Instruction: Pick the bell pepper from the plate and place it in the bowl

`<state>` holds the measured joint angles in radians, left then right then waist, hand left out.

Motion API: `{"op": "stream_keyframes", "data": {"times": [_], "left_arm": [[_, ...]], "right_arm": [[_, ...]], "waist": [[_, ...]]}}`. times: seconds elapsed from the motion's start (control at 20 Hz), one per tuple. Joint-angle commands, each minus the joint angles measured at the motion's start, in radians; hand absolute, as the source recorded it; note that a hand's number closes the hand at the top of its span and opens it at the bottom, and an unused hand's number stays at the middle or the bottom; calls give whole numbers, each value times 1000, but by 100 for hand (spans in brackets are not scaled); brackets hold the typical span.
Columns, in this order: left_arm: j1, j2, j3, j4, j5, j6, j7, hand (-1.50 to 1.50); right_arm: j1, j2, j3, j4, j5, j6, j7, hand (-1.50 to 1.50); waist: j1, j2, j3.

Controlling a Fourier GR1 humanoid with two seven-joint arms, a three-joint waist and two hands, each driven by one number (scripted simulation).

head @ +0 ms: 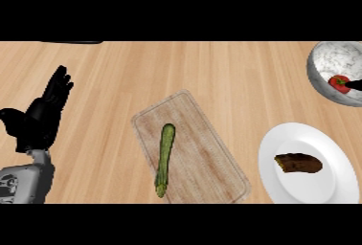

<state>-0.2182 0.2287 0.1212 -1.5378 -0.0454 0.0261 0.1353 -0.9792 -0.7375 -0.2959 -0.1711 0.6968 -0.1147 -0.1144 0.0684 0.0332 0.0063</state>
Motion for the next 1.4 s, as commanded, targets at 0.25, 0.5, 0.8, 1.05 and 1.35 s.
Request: {"op": "stream_keyframes", "data": {"times": [0.25,0.5,0.8,1.05,1.35], "left_arm": [[8,-14,6,22,-5,17,-10,0],[21,5,8,-36,3,4,35,0],[49,-4,3,-35,0,-2,9,0],[73,4,28,-13,8,-6,-34,0],[54,14,38,-43,31,-17,8,0]], "right_arm": [[-13,-4,-329,-15,-331,15,-195,-150],[75,-122,-452,12,-455,178,-250,-150],[217,-180,-476,38,-480,293,-306,-150],[307,-294,-537,57,-544,504,-330,-150],[391,-328,-567,43,-585,670,-380,-150]], "waist": [[-22,-4,4],[-33,-14,1],[-28,-11,1],[-41,-9,4],[-38,-16,4]]}}
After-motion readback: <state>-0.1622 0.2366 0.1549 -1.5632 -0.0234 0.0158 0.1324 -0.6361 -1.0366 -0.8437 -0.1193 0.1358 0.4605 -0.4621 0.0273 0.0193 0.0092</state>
